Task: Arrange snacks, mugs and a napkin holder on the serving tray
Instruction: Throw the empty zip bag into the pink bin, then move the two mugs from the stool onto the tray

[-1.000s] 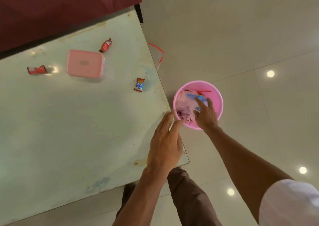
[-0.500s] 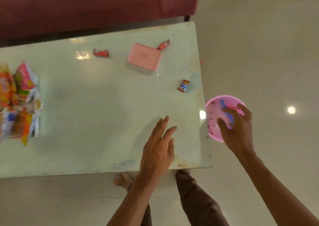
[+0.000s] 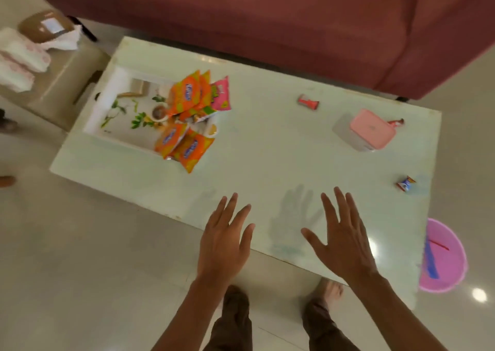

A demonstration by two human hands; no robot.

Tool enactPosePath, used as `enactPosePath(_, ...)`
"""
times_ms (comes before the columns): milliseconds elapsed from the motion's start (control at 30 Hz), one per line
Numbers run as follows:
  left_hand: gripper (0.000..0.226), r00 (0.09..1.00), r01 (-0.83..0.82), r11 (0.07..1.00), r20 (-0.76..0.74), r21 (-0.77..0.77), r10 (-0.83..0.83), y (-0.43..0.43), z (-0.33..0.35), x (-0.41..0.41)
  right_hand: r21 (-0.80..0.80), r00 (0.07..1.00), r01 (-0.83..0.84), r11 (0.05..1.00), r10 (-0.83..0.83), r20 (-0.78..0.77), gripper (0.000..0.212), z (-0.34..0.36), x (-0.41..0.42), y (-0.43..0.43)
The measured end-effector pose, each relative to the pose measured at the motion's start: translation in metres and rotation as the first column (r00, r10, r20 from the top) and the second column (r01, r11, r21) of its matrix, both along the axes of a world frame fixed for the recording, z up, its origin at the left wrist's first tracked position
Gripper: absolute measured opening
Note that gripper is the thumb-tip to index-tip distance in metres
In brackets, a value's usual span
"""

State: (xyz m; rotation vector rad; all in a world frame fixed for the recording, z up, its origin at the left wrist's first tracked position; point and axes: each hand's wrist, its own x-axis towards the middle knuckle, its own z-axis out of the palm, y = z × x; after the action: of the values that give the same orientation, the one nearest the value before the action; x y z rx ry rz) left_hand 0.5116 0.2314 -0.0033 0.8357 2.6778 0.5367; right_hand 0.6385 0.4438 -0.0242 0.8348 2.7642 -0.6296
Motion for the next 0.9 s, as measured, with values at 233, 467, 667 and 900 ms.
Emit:
enactPosePath(233, 0.041, 0.981, -0.196, 0.98, -0.004, 0.03, 0.196, -0.12, 0.016, -0.065, 0.033, 0.985, -0.169, 0.985, 0.168, 0.047, 0.098, 0.021, -0.104, -0.113)
enactPosePath(467, 0.042, 0.938, -0.344, 0.939, -0.046, 0.008, 0.344, -0.223, 0.023, -0.148, 0.047, 0.954, -0.299, 0.953, 0.298, 0.039, 0.1, 0.042, -0.208, -0.21)
enactPosePath(667, 0.044, 0.895, -0.446, 0.895, -0.001, -0.003, 0.446, -0.264, 0.032, -0.192, 0.096, 0.913, -0.401, 0.911, 0.406, -0.039, 0.082, 0.054, -0.29, -0.261)
enactPosePath(900, 0.042, 0.866, -0.5, 0.866, 0.011, 0.019, 0.5, -0.292, 0.019, -0.259, 0.099, 0.894, -0.435, 0.895, 0.443, -0.072, 0.078, 0.047, -0.385, -0.301)
